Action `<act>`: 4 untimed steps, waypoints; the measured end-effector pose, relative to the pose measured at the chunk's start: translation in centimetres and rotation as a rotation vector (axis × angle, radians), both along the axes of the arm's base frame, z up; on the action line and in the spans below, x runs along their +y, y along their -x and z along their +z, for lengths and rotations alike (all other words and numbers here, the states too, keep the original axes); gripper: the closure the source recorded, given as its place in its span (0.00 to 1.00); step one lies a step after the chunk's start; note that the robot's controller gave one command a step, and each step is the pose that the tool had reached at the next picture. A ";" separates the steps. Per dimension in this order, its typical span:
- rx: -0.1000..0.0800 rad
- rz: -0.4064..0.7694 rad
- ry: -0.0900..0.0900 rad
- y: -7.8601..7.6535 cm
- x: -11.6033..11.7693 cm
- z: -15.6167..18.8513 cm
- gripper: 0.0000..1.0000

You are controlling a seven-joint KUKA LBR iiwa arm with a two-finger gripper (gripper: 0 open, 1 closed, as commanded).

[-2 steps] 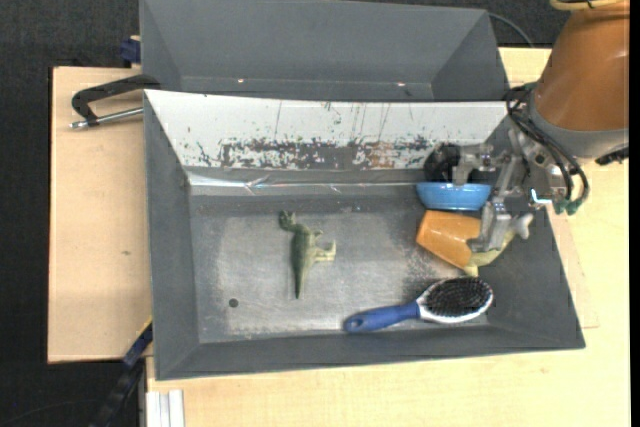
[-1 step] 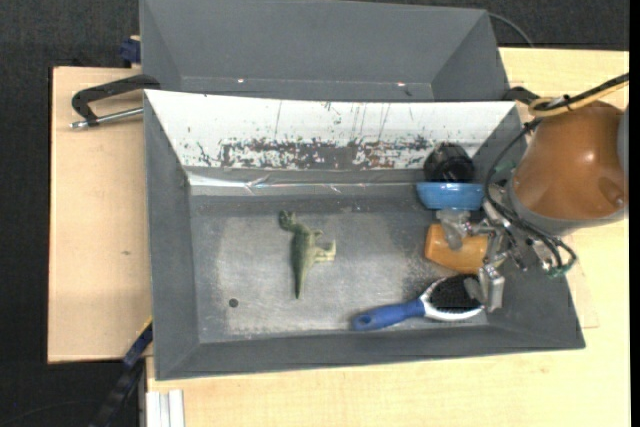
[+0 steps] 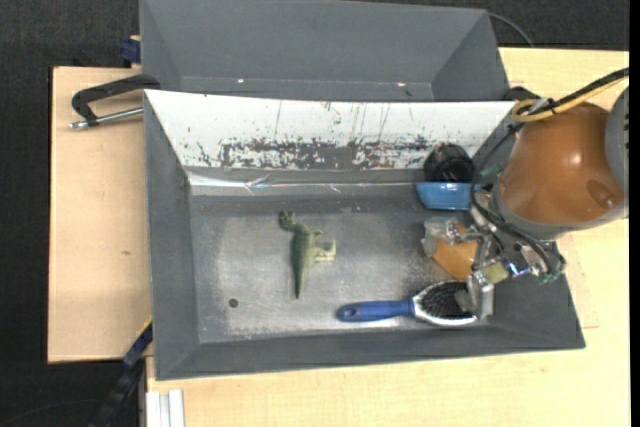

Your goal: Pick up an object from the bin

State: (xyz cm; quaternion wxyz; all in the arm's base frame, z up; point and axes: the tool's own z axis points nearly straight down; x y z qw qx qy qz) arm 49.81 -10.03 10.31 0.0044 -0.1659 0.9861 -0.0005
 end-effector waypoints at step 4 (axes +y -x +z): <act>0.003 0.296 0.003 0.5 0.6 -2.9 1.00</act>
Offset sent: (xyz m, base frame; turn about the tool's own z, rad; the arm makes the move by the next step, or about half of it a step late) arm -0.0053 -0.0035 0.0225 -0.1650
